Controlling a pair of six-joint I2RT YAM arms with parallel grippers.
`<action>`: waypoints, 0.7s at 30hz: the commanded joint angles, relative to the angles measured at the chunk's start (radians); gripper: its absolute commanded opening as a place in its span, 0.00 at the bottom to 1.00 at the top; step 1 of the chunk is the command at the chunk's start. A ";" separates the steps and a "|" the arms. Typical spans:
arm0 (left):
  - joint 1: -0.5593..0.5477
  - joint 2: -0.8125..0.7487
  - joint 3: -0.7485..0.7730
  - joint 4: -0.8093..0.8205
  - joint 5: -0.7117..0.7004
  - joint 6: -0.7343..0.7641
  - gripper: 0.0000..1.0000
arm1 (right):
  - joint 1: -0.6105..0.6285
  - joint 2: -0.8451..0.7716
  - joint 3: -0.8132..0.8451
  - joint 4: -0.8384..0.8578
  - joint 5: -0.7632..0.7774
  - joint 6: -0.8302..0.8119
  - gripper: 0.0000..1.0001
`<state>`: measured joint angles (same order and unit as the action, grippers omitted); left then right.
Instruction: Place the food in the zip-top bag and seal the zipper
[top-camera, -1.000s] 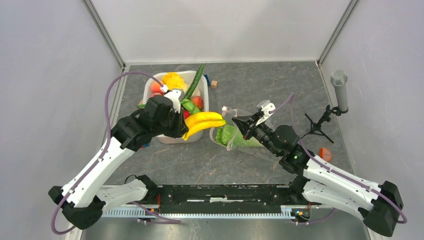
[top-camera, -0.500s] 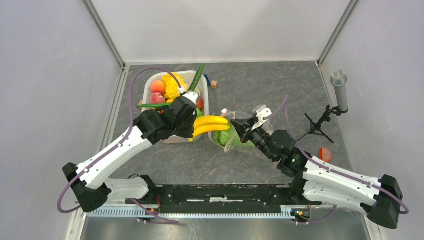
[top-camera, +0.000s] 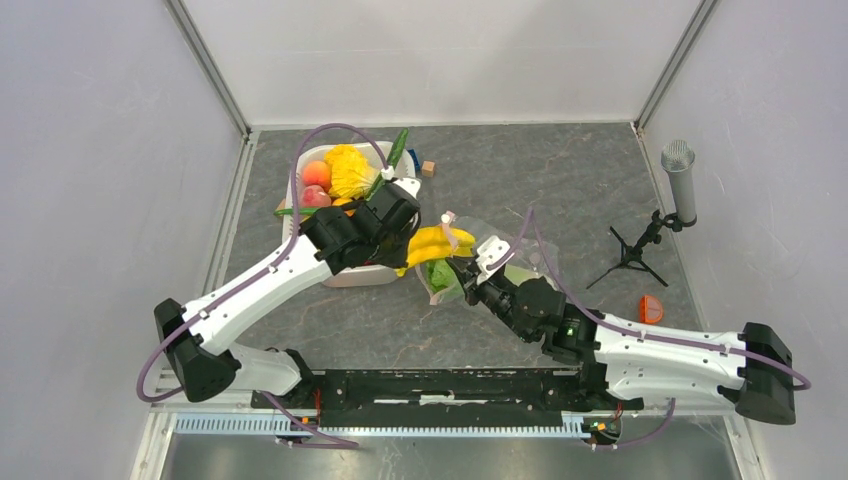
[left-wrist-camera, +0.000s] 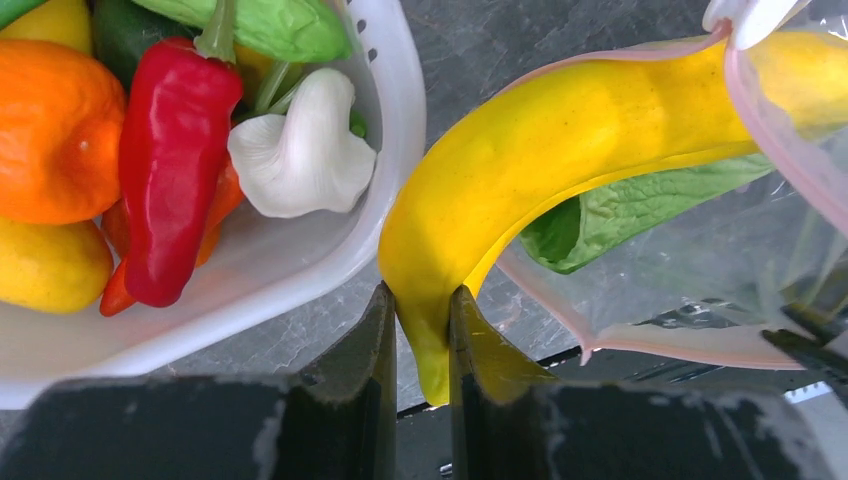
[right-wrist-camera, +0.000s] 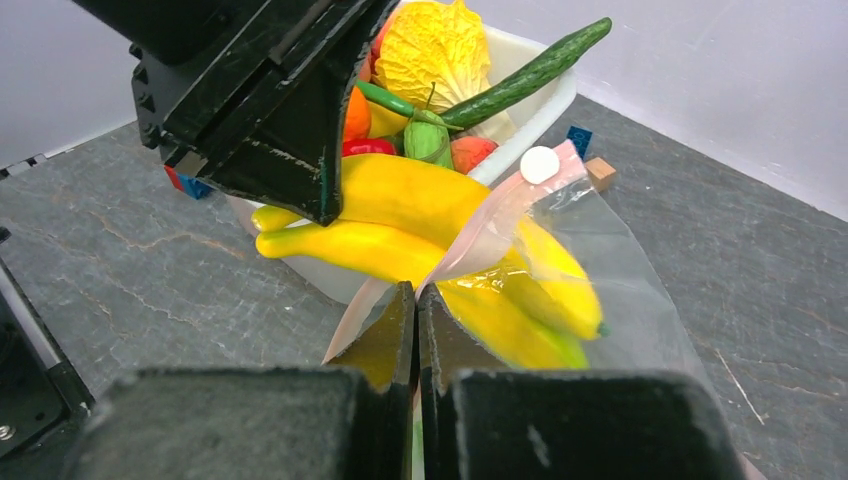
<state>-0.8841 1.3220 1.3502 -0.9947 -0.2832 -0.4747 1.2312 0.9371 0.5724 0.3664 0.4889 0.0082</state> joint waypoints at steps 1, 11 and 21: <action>-0.007 0.007 0.064 0.073 0.022 -0.021 0.02 | 0.029 0.010 0.057 0.106 0.068 -0.038 0.00; -0.068 0.113 0.135 0.054 0.145 0.053 0.03 | 0.029 -0.041 -0.001 0.183 0.057 0.057 0.00; -0.099 0.166 0.262 0.014 0.111 0.122 0.26 | 0.028 -0.086 -0.081 0.268 0.018 0.071 0.00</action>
<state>-0.9775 1.4841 1.5295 -0.9966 -0.1780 -0.4194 1.2503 0.9051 0.5335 0.5007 0.5159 0.0463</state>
